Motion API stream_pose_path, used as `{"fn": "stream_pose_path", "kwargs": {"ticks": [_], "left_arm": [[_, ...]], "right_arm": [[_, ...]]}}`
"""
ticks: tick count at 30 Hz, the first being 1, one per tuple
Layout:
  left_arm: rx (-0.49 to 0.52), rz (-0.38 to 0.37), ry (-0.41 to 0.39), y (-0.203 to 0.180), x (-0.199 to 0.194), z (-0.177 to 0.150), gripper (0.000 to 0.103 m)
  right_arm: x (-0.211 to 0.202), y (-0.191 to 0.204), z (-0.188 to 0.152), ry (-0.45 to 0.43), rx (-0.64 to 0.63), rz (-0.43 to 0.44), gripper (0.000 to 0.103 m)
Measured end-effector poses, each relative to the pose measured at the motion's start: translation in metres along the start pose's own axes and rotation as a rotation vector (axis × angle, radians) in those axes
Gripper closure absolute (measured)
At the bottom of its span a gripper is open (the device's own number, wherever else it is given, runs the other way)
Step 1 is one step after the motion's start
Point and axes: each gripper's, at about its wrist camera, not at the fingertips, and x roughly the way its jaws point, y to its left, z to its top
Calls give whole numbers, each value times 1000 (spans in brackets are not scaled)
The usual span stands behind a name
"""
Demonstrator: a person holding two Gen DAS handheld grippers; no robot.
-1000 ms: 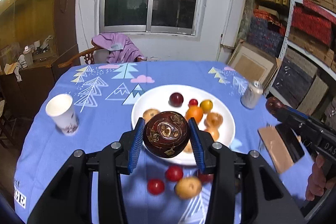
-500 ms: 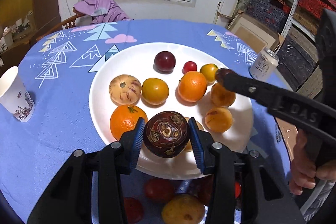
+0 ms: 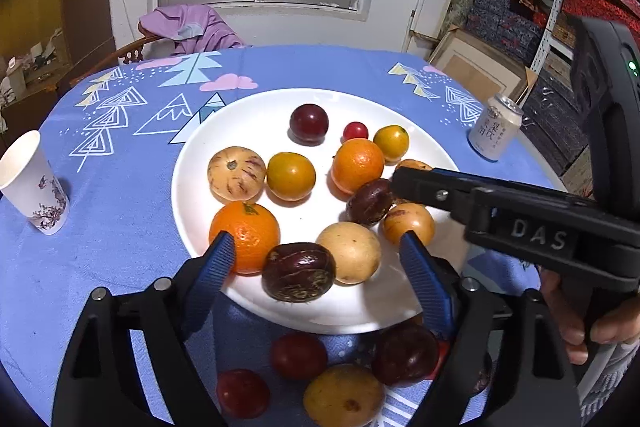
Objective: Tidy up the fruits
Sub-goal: 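Carry both mangosteens over the white plate and open both tools, then move both open tools back toward the fruit pile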
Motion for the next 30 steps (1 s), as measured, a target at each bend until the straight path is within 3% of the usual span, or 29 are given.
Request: {"fn": "stream_pose_path", "kwargs": {"ticks": [3,5,8,13,18,23,30], "left_arm": [[-43,-9,-11,10,-9,3,21],[-68,-9,-29,17,-18,4,18],[-110,12,-74,28,-37,1,13],[-159,41,-95,40,-58,-22,12],[-100,121,-96,34,-73,-60,11],[-14,254,-126,32,-77,-83,7],[-58,285,-76,48,-63,-87,7]], "right_arm": [[-22,3,3,-40,12,23,61],[-41,6,3,-76,17,42,50],[-77,12,-5,-150,4,72,43],[-117,7,-47,-211,13,104,35],[-122,-23,-90,-220,73,13,34],[-110,-57,-103,-159,223,7,33],[-105,-73,-105,-159,292,-16,32]]}}
